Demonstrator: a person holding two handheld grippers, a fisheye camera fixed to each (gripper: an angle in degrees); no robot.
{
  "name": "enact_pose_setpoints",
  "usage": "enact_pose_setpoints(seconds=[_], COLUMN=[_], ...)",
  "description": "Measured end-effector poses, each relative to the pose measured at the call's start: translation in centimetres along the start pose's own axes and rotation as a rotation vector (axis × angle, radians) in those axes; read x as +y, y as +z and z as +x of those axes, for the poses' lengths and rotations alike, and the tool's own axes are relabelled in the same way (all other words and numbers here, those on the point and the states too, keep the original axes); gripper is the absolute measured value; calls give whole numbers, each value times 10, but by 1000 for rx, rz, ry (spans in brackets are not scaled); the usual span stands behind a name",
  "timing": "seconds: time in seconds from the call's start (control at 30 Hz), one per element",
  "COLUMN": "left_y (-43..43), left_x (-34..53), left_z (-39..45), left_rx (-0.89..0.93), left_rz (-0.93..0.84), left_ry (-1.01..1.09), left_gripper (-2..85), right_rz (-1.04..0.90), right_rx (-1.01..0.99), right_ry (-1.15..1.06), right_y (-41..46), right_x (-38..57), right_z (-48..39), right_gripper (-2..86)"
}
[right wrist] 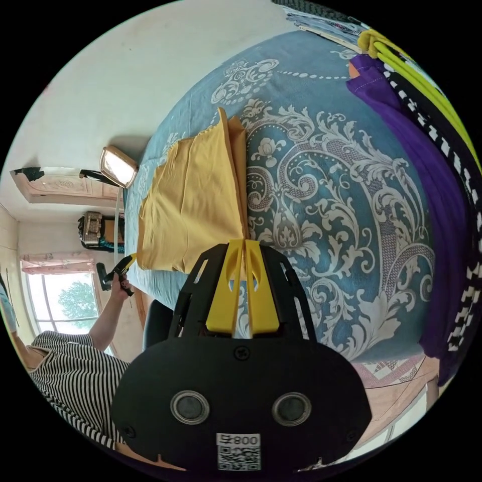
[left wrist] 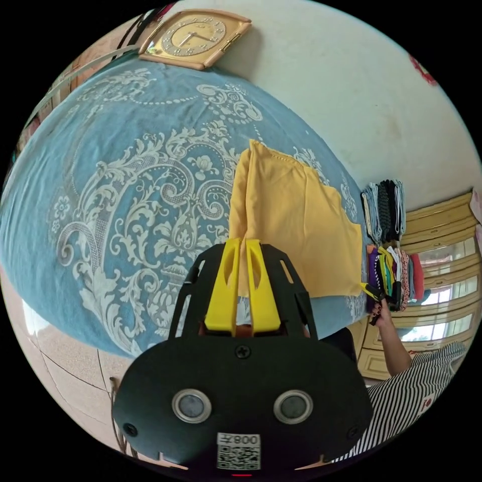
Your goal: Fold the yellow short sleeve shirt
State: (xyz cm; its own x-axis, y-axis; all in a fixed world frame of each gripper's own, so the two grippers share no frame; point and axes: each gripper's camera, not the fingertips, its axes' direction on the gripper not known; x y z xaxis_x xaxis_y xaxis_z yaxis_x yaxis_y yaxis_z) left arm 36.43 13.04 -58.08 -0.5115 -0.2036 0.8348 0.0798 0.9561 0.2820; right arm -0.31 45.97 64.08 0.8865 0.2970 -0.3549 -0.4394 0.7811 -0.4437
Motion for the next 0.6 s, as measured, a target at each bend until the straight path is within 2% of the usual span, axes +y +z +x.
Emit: enact_pose_setpoints(seconds=[0.17,0.3,0.37,0.47,0.6], left_y=[1,24,21,6,-6], left_x=[3,4,7,7,-6], left_z=[37,43,41,51,76], left_rx=[-31,-128,-84,-57,-28], left_rz=[-25,-138,-114,-69,-7], left_ry=[132,125,83,75,131], left_gripper=[13,8,6,5,4], right_rz=[90,-8,-96,-62,11], right_rx=[111,267,341,292,378], right_ry=[-66,-201,-213,-178,-290], right_y=[-12,21,45,37,26], right_x=[16,22,25,30,17], right_z=[-52,-103,-107,-119,-170], right_gripper=[1,1,1,1,1])
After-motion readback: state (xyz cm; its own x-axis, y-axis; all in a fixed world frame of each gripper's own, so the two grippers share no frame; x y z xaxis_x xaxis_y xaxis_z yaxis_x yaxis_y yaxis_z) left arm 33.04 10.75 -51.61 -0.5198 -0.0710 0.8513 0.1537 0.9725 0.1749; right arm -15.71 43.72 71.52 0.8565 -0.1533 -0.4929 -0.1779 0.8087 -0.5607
